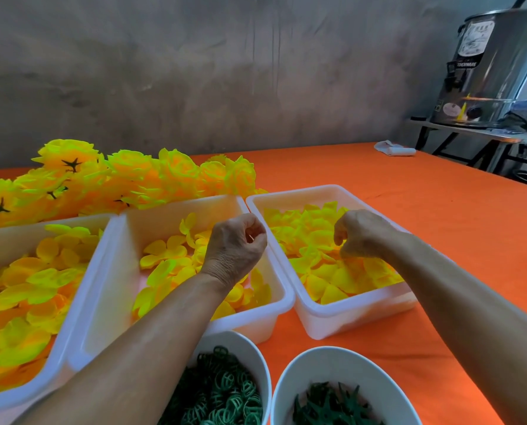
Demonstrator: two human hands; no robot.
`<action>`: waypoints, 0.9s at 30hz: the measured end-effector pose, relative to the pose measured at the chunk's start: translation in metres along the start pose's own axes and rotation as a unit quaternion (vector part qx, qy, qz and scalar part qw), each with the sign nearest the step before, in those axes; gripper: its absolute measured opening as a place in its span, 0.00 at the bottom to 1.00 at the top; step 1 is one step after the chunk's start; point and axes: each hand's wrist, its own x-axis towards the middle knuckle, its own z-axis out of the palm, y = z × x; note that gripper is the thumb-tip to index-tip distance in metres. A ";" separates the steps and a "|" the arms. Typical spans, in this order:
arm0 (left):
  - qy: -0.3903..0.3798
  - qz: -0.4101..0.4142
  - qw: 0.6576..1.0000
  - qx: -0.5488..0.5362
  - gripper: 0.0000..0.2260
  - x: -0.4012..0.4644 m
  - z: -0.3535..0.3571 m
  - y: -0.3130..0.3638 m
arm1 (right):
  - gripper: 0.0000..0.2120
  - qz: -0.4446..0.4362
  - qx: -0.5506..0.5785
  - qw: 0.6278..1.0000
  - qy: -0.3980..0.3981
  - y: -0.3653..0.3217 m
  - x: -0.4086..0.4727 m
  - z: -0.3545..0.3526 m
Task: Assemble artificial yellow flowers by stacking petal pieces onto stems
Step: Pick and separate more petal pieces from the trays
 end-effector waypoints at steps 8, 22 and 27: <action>0.009 0.004 1.000 0.015 0.04 0.001 0.000 -0.002 | 0.11 0.005 -0.023 1.000 -0.017 0.001 -0.004 -0.005; 0.010 0.010 1.000 0.011 0.04 0.000 0.000 -0.003 | 0.12 -0.018 0.200 0.951 0.235 -0.001 -0.003 -0.030; 0.014 0.007 1.000 0.004 0.04 0.001 0.001 -0.003 | 0.12 0.017 0.414 0.877 0.243 -0.005 0.002 -0.035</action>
